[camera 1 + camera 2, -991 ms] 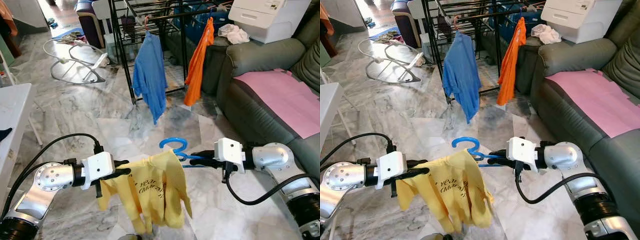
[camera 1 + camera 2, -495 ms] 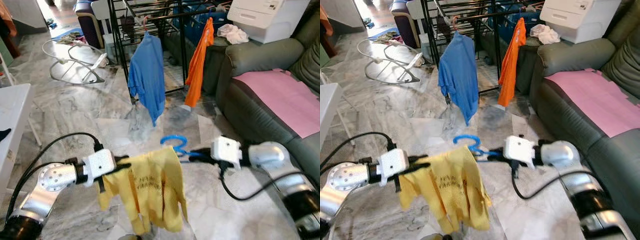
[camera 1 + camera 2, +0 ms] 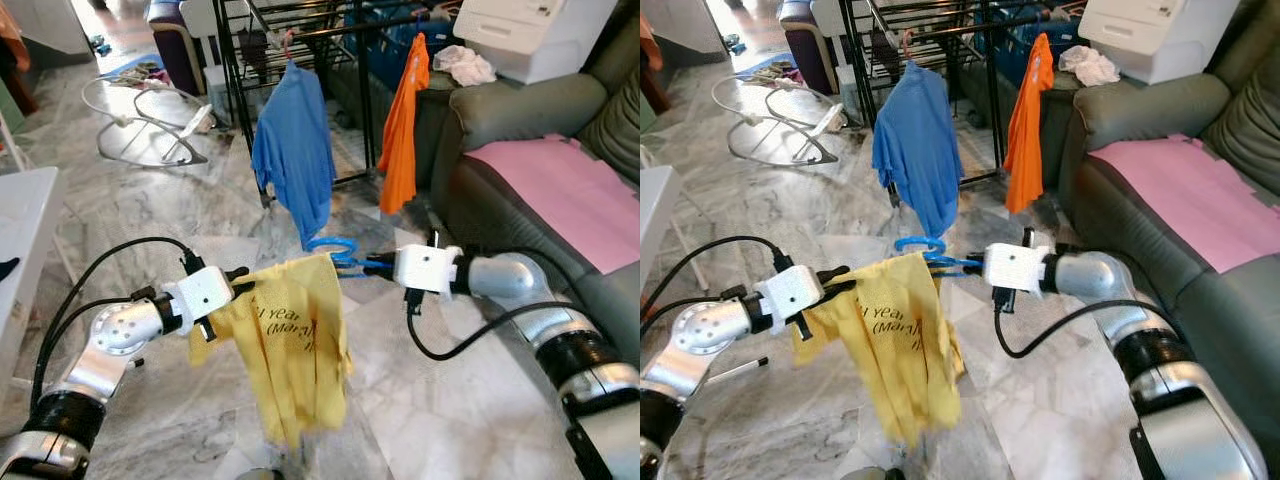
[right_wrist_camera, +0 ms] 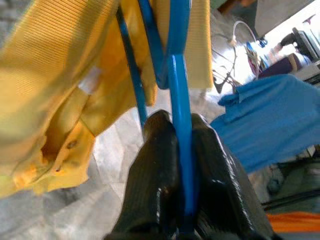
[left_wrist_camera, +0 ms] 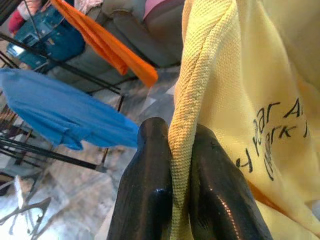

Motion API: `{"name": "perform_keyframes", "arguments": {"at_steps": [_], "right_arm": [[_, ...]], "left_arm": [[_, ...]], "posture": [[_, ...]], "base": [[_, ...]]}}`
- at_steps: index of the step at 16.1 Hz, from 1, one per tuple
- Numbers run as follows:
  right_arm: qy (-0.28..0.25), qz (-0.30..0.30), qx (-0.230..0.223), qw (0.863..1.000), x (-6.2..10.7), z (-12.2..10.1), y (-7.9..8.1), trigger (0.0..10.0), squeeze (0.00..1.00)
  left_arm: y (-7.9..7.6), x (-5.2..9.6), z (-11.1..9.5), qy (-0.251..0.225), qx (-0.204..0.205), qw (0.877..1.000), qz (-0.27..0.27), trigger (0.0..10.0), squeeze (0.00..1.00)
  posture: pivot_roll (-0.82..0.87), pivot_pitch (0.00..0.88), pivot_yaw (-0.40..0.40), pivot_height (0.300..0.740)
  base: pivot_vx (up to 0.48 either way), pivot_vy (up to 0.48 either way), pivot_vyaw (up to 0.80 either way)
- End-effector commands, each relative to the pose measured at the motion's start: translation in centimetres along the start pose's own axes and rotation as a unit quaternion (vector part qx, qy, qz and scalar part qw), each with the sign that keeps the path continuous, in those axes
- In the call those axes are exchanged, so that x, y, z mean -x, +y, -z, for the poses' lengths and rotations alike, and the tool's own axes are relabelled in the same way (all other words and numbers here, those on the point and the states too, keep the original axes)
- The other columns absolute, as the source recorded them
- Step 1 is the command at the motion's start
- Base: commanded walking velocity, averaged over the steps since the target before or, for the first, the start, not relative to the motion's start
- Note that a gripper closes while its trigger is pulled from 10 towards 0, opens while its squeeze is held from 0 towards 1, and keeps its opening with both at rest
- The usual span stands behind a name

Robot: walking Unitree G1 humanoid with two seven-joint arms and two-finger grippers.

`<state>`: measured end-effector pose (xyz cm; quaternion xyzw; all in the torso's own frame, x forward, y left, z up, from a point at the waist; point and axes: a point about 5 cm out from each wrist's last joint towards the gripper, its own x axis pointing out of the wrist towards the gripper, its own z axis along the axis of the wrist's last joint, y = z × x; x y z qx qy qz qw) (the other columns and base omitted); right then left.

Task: Hang hanger

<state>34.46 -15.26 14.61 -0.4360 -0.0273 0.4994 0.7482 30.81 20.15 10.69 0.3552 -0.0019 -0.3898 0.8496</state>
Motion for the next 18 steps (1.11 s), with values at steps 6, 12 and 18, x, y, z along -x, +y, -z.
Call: {"name": "perform_keyframes", "arguments": {"at_steps": [6,12,18], "right_arm": [[0.006,-0.014,-0.011,1.000,-0.2,0.9,0.9,10.0,0.00],[-0.018,-0.020,-0.025,0.999,-0.9,0.9,2.7,10.0,0.00],[-0.028,-0.006,-0.042,0.999,-1.5,0.7,2.9,10.0,0.00]], "left_arm": [[0.8,-0.1,0.0,-0.011,-0.016,0.999,-0.038,0.0,0.00],[0.7,-0.3,0.3,-0.016,-0.020,0.998,-0.050,0.0,0.00],[1.1,-0.3,0.5,-0.015,-0.023,0.997,-0.066,0.0,0.00]], "posture": [[-0.05,0.039,0.042,0.740],[-0.05,0.039,0.038,0.740],[-0.05,0.038,0.037,0.740]], "base": [[0.000,0.000,0.00],[0.000,0.000,0.00],[0.000,0.000,0.00]]}}
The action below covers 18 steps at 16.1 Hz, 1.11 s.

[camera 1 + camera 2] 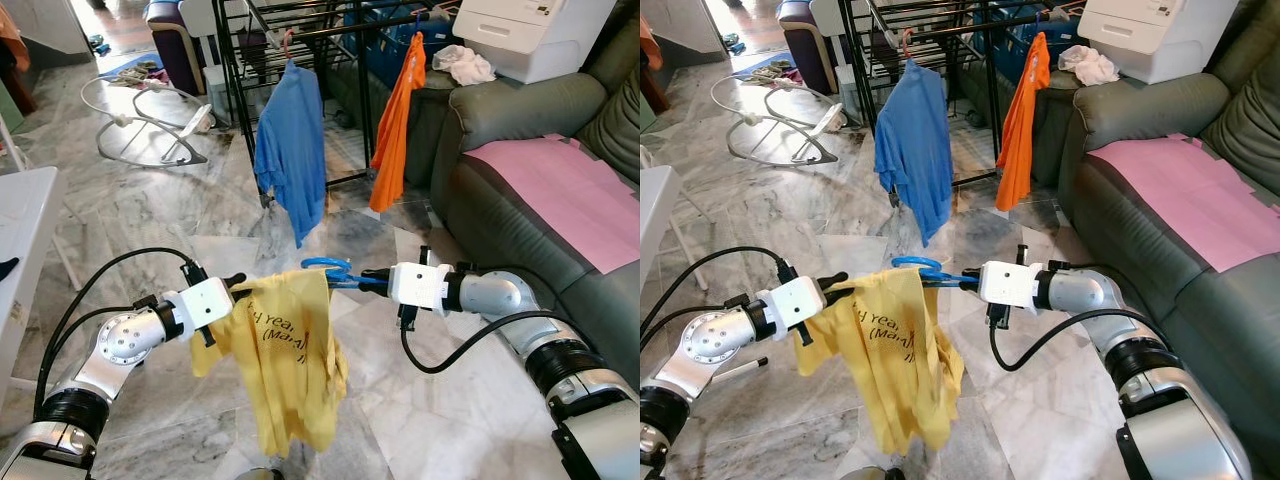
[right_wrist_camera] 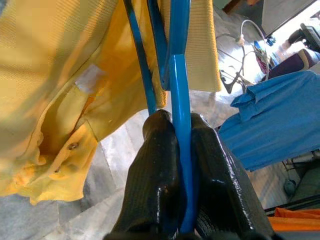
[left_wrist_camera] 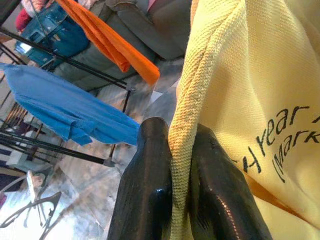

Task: Hang hanger

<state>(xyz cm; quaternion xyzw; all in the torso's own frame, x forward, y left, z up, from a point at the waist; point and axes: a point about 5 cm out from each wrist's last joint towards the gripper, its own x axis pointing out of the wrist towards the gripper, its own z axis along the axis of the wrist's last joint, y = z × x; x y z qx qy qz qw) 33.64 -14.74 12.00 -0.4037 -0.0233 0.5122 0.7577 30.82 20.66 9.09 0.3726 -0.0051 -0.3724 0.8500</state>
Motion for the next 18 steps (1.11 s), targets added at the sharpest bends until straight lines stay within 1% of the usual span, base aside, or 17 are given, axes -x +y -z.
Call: {"name": "perform_keyframes", "arguments": {"at_steps": [1,4,10,11,13,15,16,18], "right_arm": [[-0.013,0.003,-0.009,1.000,-0.8,-0.3,0.5,10.0,0.00],[-0.015,0.003,-0.008,1.000,-1.1,-0.5,0.6,10.0,0.00],[-0.010,0.012,0.005,1.000,-1.3,-0.6,0.5,10.0,0.00],[-0.005,0.023,0.013,1.000,-1.3,-0.6,0.3,10.0,0.00],[-0.002,0.037,0.011,0.999,-1.5,-0.6,0.1,10.0,0.00],[0.002,0.049,0.034,0.998,-1.7,-0.8,-0.1,10.0,0.00],[0.005,0.044,0.047,0.998,-1.9,-0.9,-0.1,10.0,0.00],[0.007,0.047,0.056,0.997,-2.2,-1.1,-0.4,10.0,0.00]], "left_arm": [[2.1,-0.2,-1.0,-0.025,-0.007,0.998,-0.066,0.0,0.00],[2.2,-0.3,-0.9,-0.022,-0.010,0.997,-0.072,0.0,0.00],[2.6,-0.3,-0.9,-0.016,-0.021,0.996,-0.088,0.0,0.00],[2.7,-0.3,-0.7,-0.007,-0.027,0.995,-0.091,0.0,0.00],[2.9,-0.3,-0.6,-0.001,-0.033,0.994,-0.100,0.0,0.00],[3.1,-0.3,-0.6,0.002,-0.036,0.994,-0.103,0.0,0.00],[3.1,-0.4,-0.6,0.002,-0.039,0.994,-0.101,0.0,0.00],[3.0,-0.4,-0.7,0.002,-0.046,0.994,-0.098,0.0,0.00]], "posture": [[-0.05,0.036,0.037,0.740],[-0.05,0.036,0.036,0.740],[-0.05,0.036,0.034,0.740],[-0.05,0.035,0.036,0.740],[-0.05,0.034,0.039,0.740],[-0.05,0.032,0.042,0.740],[-0.05,0.032,0.042,0.740],[-0.05,0.027,0.042,0.740]], "base": [[0.000,0.000,0.00],[0.000,0.000,0.00],[0.000,0.000,0.00],[0.000,0.000,0.00],[0.000,0.000,0.00],[0.000,0.000,0.00],[0.000,0.000,0.00],[0.000,0.000,0.00]]}}
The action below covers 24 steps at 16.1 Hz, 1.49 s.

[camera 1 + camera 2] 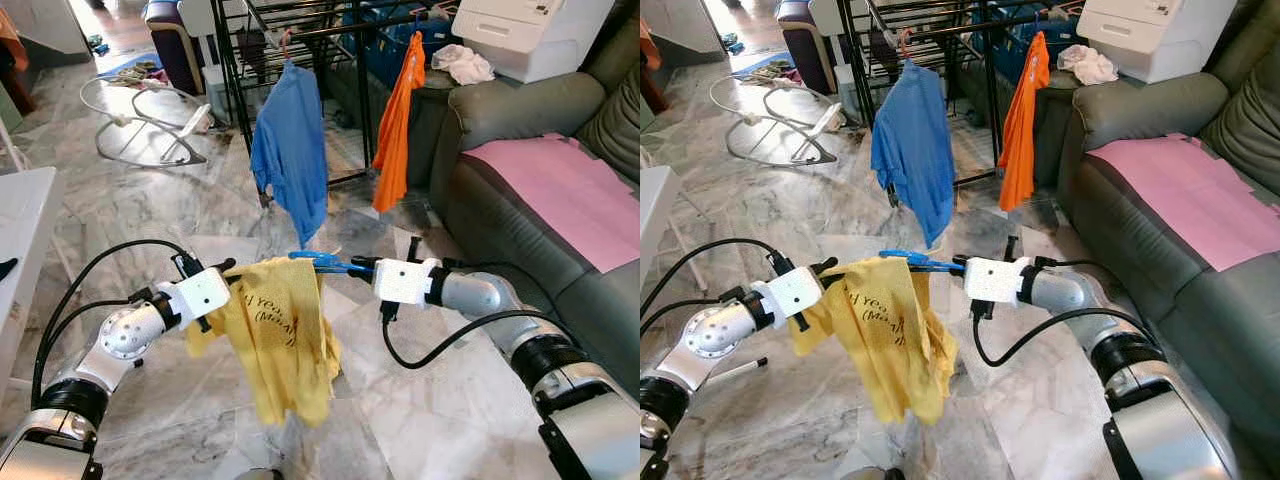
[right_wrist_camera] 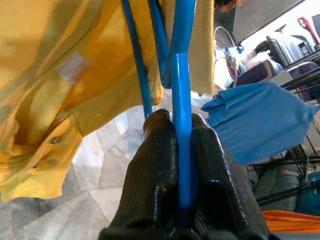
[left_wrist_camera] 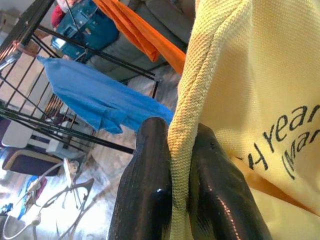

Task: Hang hanger

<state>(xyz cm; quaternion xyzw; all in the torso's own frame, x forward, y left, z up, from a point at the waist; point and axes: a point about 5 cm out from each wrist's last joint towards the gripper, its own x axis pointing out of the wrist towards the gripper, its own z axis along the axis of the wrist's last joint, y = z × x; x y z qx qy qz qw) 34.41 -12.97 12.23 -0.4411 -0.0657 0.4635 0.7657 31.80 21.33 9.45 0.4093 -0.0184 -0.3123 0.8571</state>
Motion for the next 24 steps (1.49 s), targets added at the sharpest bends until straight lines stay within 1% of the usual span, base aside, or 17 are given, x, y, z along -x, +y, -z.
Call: {"name": "perform_keyframes", "arguments": {"at_steps": [1,2,3,5,6,8,9,10,11,14,17,18,19,20,22,23,24], "right_arm": [[-0.002,-0.006,0.007,1.000,-0.53,-0.34,-0.06,10.0,0.00],[-0.003,-0.005,0.003,1.000,-0.57,-0.39,-0.15,10.0,0.00],[-0.003,-0.004,0.004,1.000,-0.60,-0.37,-0.10,10.0,0.00],[-0.005,-0.005,0.006,1.000,-0.62,-0.36,0.15,10.0,0.00],[-0.008,-0.004,0.005,1.000,-0.65,-0.36,0.36,10.0,0.00],[-0.008,-0.003,0.003,1.000,-0.65,-0.33,0.48,10.0,0.00],[-0.009,-0.001,0.001,1.000,-0.64,-0.31,0.51,10.0,0.00],[-0.009,0.001,0.000,1.000,-0.63,-0.28,0.56,10.0,0.00],[-0.009,0.000,0.000,1.000,-0.59,-0.26,0.64,10.0,0.00],[-0.009,0.000,-0.002,1.000,-0.62,-0.23,0.68,10.0,0.00],[-0.009,-0.002,-0.003,1.000,-0.66,-0.25,0.68,10.0,0.00],[-0.010,-0.002,-0.003,1.000,-0.68,-0.27,0.66,10.0,0.00],[-0.010,-0.002,-0.002,1.000,-0.72,-0.31,0.63,10.0,0.00],[-0.010,-0.001,-0.002,1.000,-0.72,-0.32,0.62,10.0,0.00],[-0.010,-0.001,-0.002,1.000,-0.72,-0.31,0.59,10.0,0.00],[-0.010,-0.001,-0.001,1.000,-0.70,-0.31,0.57,10.0,0.00],[-0.010,-0.001,-0.002,1.000,-0.68,-0.30,0.55,10.0,0.00]], "left_arm": [[1.91,-0.41,-0.94,-0.021,-0.012,0.999,-0.041,0.2,0.00],[1.96,-0.34,-0.85,-0.018,-0.014,0.999,-0.043,2.2,0.00],[2.00,-0.29,-0.81,-0.018,-0.013,0.999,-0.045,2.8,0.00],[1.94,-0.24,-0.75,-0.016,-0.016,0.999,-0.046,4.9,0.00],[1.81,-0.29,-0.76,-0.018,-0.016,0.999,-0.045,3.6,0.00],[1.73,-0.40,-0.86,-0.020,-0.018,0.999,-0.045,3.6,0.00],[1.75,-0.49,-0.94,-0.021,-0.018,0.999,-0.045,4.2,0.00],[1.76,-0.55,-0.98,-0.022,-0.018,0.999,-0.045,3.6,0.00],[1.78,-0.57,-1.04,-0.024,-0.018,0.999,-0.045,3.4,0.00],[1.69,-0.57,-1.00,-0.024,-0.018,0.999,-0.044,3.8,0.00],[1.64,-0.55,-0.95,-0.023,-0.017,0.999,-0.045,3.8,0.00],[1.62,-0.54,-0.94,-0.023,-0.017,0.999,-0.045,3.6,0.00],[1.59,-0.52,-0.91,-0.023,-0.016,0.999,-0.044,2.7,0.00],[1.58,-0.51,-0.91,-0.023,-0.016,0.999,-0.044,2.9,0.00],[1.58,-0.50,-0.90,-0.023,-0.015,0.999,-0.044,2.7,0.00],[1.59,-0.50,-0.89,-0.023,-0.015,0.999,-0.044,3.0,0.00],[1.58,-0.51,-0.89,-0.023,-0.015,0.999,-0.044,3.8,0.00]], "posture": [[-0.05,0.027,0.042,0.740],[-0.05,0.027,0.042,0.740],[-0.05,0.027,0.042,0.740],[-0.05,0.027,0.039,0.740],[-0.05,0.027,0.039,0.740],[-0.05,0.027,0.041,0.740],[-0.05,0.027,0.041,0.740],[-0.05,0.027,0.041,0.740],[-0.05,0.030,0.043,0.740],[-0.05,0.030,0.043,0.740],[-0.05,0.032,0.040,0.740],[-0.05,0.032,0.040,0.740],[-0.05,0.032,0.040,0.740],[-0.05,0.032,0.040,0.740],[-0.05,0.032,0.040,0.740],[-0.05,0.032,0.040,0.740],[-0.05,0.032,0.040,0.740]], "base": [[0.000,0.000,0.00],[0.000,0.000,0.00],[0.000,0.000,0.00],[0.000,0.000,0.00],[0.000,0.000,0.00],[0.000,0.000,0.00],[0.000,0.000,0.00],[0.000,0.000,0.00],[0.000,0.000,0.00],[0.000,0.000,0.00],[0.000,0.000,0.00],[0.000,0.000,0.00],[0.000,0.000,0.00],[0.000,0.000,0.00],[0.000,0.000,0.00],[0.000,0.000,0.00],[0.000,0.000,0.00]]}}
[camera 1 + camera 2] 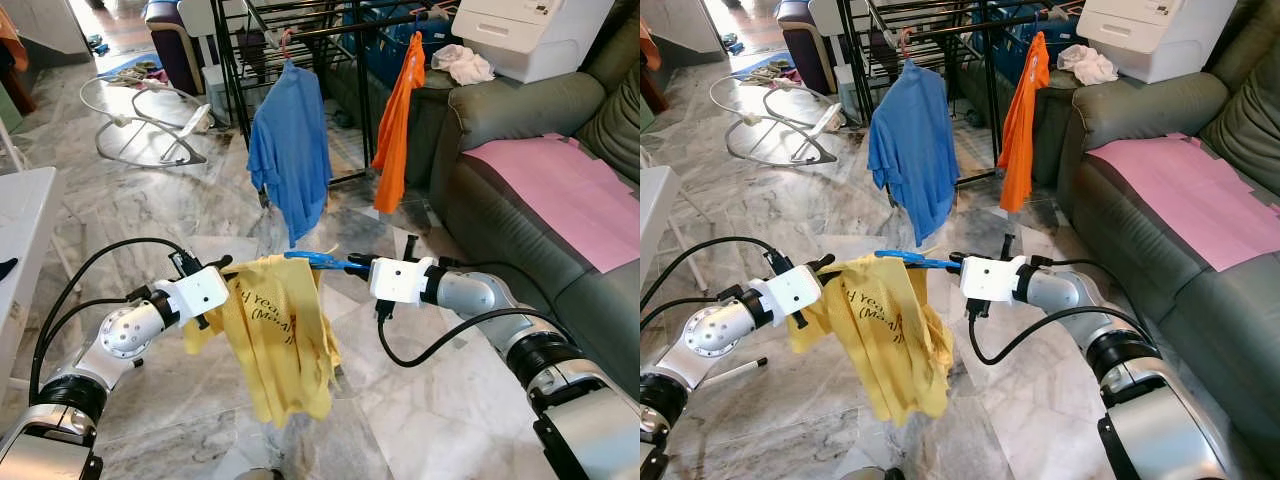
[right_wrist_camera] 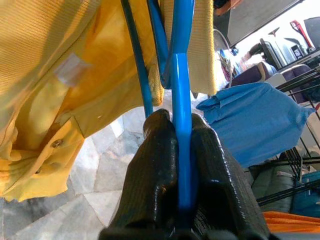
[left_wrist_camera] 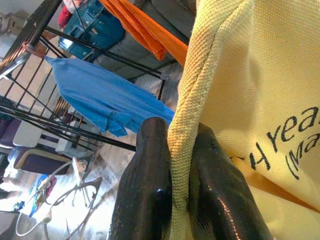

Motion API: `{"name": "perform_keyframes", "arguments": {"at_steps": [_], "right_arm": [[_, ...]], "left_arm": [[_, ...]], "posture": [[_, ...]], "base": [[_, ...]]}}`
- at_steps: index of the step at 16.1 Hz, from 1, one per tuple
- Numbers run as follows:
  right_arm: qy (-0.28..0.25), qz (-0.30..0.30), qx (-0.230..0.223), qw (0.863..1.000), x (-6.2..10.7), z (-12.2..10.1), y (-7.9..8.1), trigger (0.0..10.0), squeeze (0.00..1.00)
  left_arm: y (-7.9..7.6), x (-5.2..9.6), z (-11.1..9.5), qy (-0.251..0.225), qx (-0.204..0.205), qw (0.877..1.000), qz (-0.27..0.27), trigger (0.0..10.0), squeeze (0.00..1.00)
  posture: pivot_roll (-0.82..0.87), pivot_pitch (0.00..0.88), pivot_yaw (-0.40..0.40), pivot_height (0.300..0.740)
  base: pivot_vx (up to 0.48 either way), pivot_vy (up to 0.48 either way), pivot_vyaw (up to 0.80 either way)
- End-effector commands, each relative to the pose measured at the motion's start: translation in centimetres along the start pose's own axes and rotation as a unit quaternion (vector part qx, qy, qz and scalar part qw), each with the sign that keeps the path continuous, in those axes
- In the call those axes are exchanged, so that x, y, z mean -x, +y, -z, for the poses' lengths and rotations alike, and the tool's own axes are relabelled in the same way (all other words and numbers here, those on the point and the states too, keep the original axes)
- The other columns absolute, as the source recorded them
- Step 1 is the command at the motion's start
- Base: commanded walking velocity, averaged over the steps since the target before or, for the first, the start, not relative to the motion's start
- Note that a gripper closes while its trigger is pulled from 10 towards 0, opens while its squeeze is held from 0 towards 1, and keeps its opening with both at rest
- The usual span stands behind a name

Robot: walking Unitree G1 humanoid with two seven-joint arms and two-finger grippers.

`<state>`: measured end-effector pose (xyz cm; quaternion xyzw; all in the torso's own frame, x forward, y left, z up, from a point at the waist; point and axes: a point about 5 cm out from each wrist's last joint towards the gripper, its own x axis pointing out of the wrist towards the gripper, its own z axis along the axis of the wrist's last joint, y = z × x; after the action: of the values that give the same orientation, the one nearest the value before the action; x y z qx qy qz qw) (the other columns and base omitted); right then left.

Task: Hang hanger

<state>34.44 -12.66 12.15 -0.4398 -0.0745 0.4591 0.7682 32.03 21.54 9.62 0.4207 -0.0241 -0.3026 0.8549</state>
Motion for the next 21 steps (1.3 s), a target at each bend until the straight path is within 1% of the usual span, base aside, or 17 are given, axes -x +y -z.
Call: {"name": "perform_keyframes", "arguments": {"at_steps": [1,2,3,4,7,8,9,10,11,14,15,16,17,19,20,21], "right_arm": [[-0.007,-0.009,-0.011,1.000,-0.35,-0.16,0.43,10.0,0.00],[-0.010,-0.008,-0.022,1.000,-0.33,-0.16,0.40,10.0,0.56],[-0.014,-0.008,-0.030,0.999,-0.31,-0.19,0.39,10.0,1.00],[-0.014,-0.007,-0.025,1.000,-0.33,-0.24,0.36,10.0,1.00],[-0.011,-0.017,-0.021,1.000,-0.42,-0.24,0.53,10.0,1.00],[-0.011,-0.019,-0.022,1.000,-0.43,-0.23,0.55,10.0,1.00],[-0.010,-0.021,-0.025,0.999,-0.45,-0.22,0.62,10.0,0.00],[-0.012,-0.024,-0.028,0.999,-0.46,-0.25,0.68,10.0,0.00],[-0.018,-0.030,-0.035,0.999,-0.50,-0.34,0.82,0.0,0.00],[-0.021,-0.026,-0.034,0.999,-0.42,-0.34,0.83,0.0,0.00],[-0.019,-0.028,-0.035,0.999,-0.41,-0.28,0.87,0.7,0.00],[-0.015,-0.038,-0.039,0.998,-0.43,-0.19,1.04,6.2,0.00],[-0.015,-0.037,-0.037,0.999,-0.41,-0.19,1.02,10.0,0.00],[-0.014,-0.037,-0.037,0.999,-0.41,-0.17,1.02,10.0,0.00],[-0.013,-0.038,-0.037,0.999,-0.39,-0.14,1.07,10.0,0.00],[-0.013,-0.038,-0.037,0.999,-0.39,-0.13,1.08,10.0,0.00]], "left_arm": [[1.24,-0.53,-0.95,-0.024,-0.002,0.999,-0.034,4.4,0.00],[1.21,-0.57,-0.94,-0.024,-0.001,0.999,-0.033,4.9,0.00],[1.19,-0.58,-0.95,-0.023,-0.001,0.999,-0.032,4.9,0.00],[1.17,-0.58,-0.93,-0.023,-0.001,0.999,-0.031,6.2,0.00],[1.15,-0.58,-0.90,-0.022,-0.001,0.999,-0.030,6.9,0.00],[1.15,-0.58,-0.90,-0.022,-0.001,0.999,-0.030,6.9,0.00],[1.14,-0.58,-0.90,-0.022,-0.001,0.999,-0.030,7.0,0.00],[1.14,-0.58,-0.91,-0.022,-0.001,0.999,-0.030,7.1,0.00],[1.14,-0.59,-0.92,-0.022,-0.001,0.999,-0.030,7.0,0.00],[1.11,-0.59,-0.90,-0.022,0.000,0.999,-0.030,6.7,0.00],[1.11,-0.58,-0.90,-0.022,0.000,0.999,-0.029,6.5,0.00],[1.11,-0.58,-0.90,-0.022,0.000,0.999,-0.029,6.5,0.00],[1.10,-0.57,-0.89,-0.022,0.000,0.999,-0.029,6.5,0.00],[1.07,-0.62,-0.90,-0.022,0.001,0.999,-0.028,5.7,0.00],[1.05,-0.61,-0.89,-0.022,0.002,0.999,-0.028,4.7,0.00],[1.05,-0.61,-0.89,-0.022,0.001,0.999,-0.028,4.7,0.00]], "posture": [[-0.05,0.031,0.041,0.740],[-0.05,0.031,0.041,0.740],[-0.05,0.031,0.041,0.740],[-0.05,0.033,0.041,0.740],[-0.05,0.033,0.041,0.740],[-0.05,0.033,0.041,0.740],[-0.05,0.033,0.041,0.740],[-0.05,0.033,0.041,0.740],[-0.05,0.033,0.041,0.740],[-0.05,0.033,0.041,0.740],[-0.05,0.033,0.041,0.740],[-0.05,0.033,0.041,0.740],[-0.05,0.033,0.041,0.740],[-0.05,0.031,0.042,0.740],[-0.05,0.031,0.042,0.740],[-0.05,0.031,0.042,0.740]], "base": [[0.000,0.000,0.00],[0.000,0.000,0.00],[0.000,0.000,0.00],[0.000,0.000,0.00],[0.000,0.000,0.00],[0.000,0.000,0.00],[0.000,0.000,0.00],[0.000,0.000,0.00],[0.000,0.000,0.00],[0.000,0.000,0.00],[0.000,0.000,0.00],[0.000,0.000,0.00],[0.000,0.000,0.00],[0.000,0.000,0.00],[0.000,0.000,0.00],[0.000,0.000,0.00]]}}
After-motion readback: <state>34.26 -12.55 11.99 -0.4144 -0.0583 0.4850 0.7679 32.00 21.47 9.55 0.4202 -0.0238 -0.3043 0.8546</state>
